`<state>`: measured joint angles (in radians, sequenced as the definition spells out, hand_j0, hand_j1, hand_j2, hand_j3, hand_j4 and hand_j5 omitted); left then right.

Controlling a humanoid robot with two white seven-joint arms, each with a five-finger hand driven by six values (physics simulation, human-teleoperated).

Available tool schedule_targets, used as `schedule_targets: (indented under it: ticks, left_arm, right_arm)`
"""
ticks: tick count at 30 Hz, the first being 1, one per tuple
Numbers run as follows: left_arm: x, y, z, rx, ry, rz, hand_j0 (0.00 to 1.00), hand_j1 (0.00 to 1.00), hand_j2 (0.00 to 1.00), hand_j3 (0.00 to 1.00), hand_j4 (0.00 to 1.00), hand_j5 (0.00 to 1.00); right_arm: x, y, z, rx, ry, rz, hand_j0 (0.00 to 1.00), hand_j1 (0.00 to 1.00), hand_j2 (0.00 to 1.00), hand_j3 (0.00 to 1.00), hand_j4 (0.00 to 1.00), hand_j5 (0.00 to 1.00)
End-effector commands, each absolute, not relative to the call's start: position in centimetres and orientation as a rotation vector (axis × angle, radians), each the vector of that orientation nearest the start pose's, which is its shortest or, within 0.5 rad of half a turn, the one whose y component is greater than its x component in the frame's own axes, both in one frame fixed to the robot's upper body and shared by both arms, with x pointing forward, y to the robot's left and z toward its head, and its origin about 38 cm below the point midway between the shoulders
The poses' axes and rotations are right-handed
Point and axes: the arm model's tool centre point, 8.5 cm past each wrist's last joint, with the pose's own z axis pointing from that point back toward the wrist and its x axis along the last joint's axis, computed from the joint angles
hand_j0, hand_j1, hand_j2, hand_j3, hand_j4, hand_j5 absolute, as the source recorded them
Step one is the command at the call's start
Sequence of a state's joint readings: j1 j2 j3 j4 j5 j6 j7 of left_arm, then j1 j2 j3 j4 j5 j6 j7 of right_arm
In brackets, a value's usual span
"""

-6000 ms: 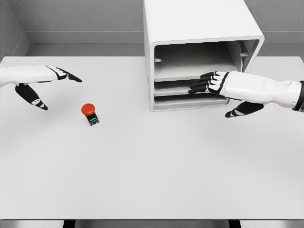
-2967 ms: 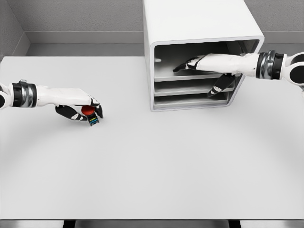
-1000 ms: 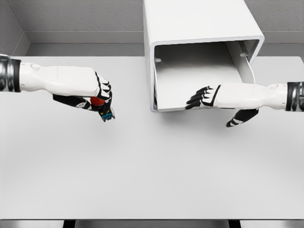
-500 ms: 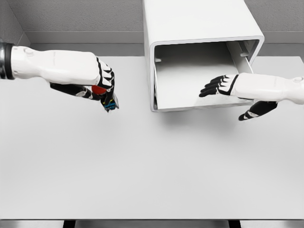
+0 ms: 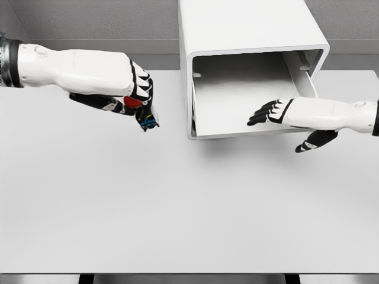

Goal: Slide open multi-storey tabletop storage cabinets and put open load switch and slide close multi-storey tabletop storage cabinets

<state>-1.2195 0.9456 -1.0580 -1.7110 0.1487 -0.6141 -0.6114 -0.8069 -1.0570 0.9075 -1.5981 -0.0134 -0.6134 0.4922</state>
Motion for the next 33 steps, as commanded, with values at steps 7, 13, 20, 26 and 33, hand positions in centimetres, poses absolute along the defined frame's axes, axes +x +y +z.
schedule_targets:
  ticks: [7,13,20,26,33]
  left_arm:
    - [39.6,19.6,37.2,-0.033,2.006,2.673,0.40,0.40,0.40,0.40,0.40,0.40]
    - [40.4,18.7,37.1,-0.024,2.017,2.661,0.40,0.40,0.40,0.40,0.40,0.40]
    - [41.3,18.2,37.3,-0.030,2.027,2.660,0.40,0.40,0.40,0.40,0.40,0.40]
    - [42.4,17.3,36.9,-0.048,2.021,2.669,0.40,0.40,0.40,0.40,0.40,0.40]
    - [43.2,15.2,36.9,-0.043,2.009,2.647,0.40,0.40,0.40,0.40,0.40,0.40]
  right_arm:
    - [39.2,-30.2,25.4,-0.091,-1.509,2.074,1.00,1.00,1.00,1.00,1.00,1.00]
    - [38.4,-30.7,25.1,-0.082,-1.483,2.083,1.00,1.00,1.00,1.00,1.00,1.00]
    - [37.5,-30.9,25.1,-0.077,-1.479,2.091,1.00,1.00,1.00,1.00,1.00,1.00]
    - [37.2,-31.9,25.3,-0.096,-1.464,2.082,1.00,1.00,1.00,1.00,1.00,1.00]
    - [36.9,-32.6,25.2,-0.102,-1.441,2.078,1.00,1.00,1.00,1.00,1.00,1.00]
